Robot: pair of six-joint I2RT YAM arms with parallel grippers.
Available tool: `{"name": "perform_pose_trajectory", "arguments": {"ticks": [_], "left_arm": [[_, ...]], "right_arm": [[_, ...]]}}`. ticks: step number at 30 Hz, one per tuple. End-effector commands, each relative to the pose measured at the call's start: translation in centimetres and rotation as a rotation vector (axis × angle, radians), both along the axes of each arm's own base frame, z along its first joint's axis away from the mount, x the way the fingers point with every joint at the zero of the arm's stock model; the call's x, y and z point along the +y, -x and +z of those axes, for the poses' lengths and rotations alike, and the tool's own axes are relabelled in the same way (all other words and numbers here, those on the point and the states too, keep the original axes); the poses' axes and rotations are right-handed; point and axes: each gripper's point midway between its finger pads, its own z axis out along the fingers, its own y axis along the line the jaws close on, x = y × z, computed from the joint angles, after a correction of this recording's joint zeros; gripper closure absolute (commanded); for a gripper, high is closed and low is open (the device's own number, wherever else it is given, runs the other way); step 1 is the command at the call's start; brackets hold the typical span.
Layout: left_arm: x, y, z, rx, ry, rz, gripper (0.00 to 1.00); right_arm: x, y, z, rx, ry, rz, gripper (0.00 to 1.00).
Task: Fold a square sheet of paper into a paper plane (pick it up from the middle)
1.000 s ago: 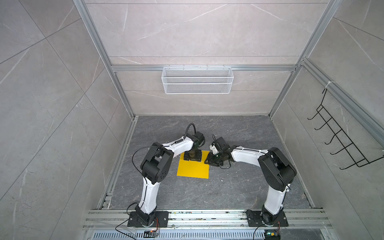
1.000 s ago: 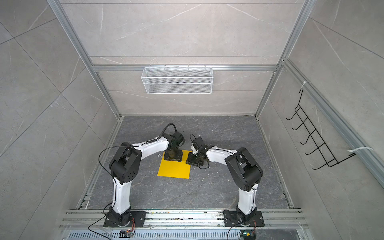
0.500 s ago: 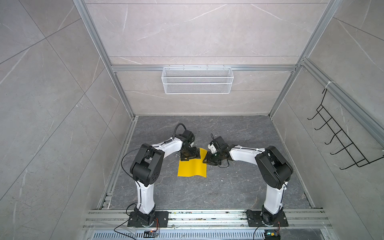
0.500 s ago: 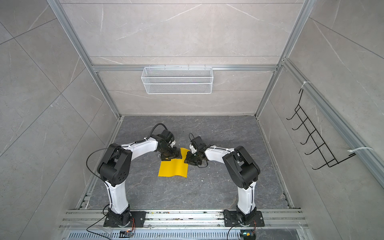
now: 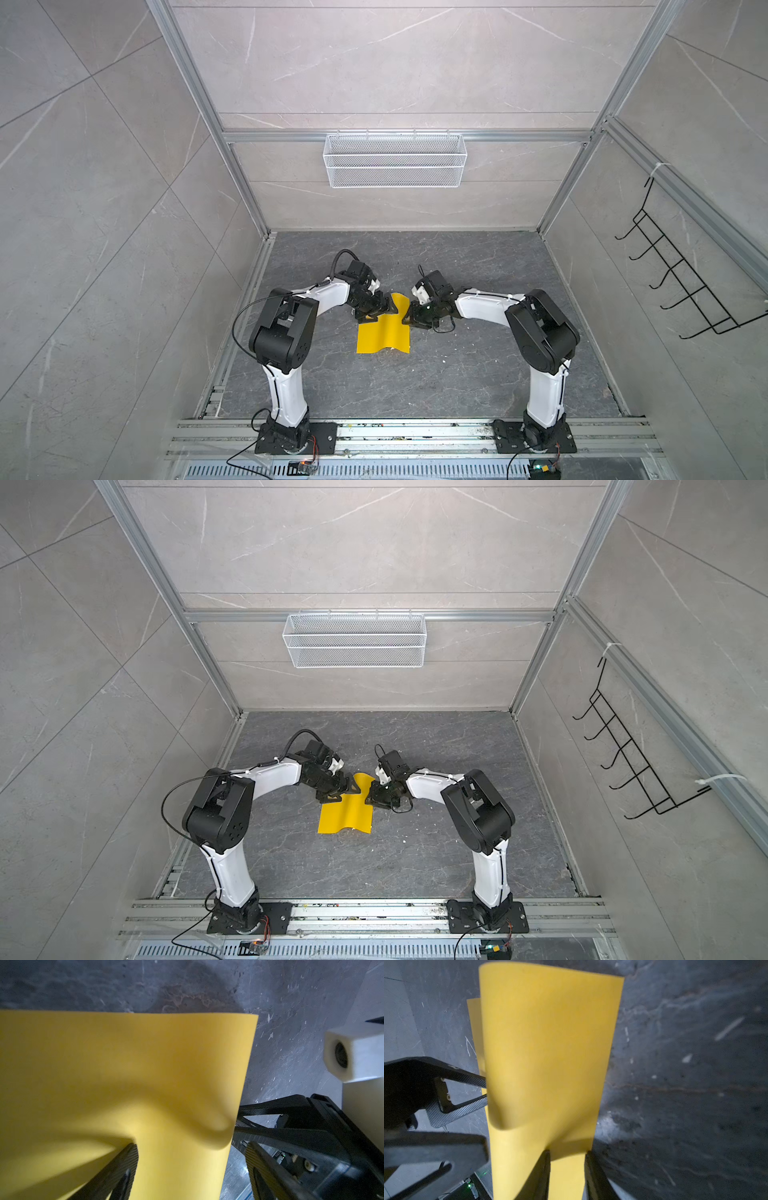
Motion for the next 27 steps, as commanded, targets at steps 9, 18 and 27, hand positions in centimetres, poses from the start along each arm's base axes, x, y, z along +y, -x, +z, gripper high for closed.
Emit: {"name": "perform_pose_trajectory", "arguments": {"ticks": [9, 18, 27], "left_arm": [[3.1, 2.7, -7.6, 0.123, -0.216, 0.008, 0.22], [3.6, 2.6, -7.7, 0.135, -0.231, 0.025, 0.39], [2.4, 0.9, -4.6, 0.042, -0.147, 0.023, 0.64]], "right_arm": [[-0.1, 0.9, -3.2, 0.059, 0.094, 0.041, 0.67], [-0.2, 0.7, -2.5, 0.040, 0.089, 0.032, 0.64], [-1.9, -1.4, 3.2, -0.135, 0.069, -0.056, 0.57]]}}
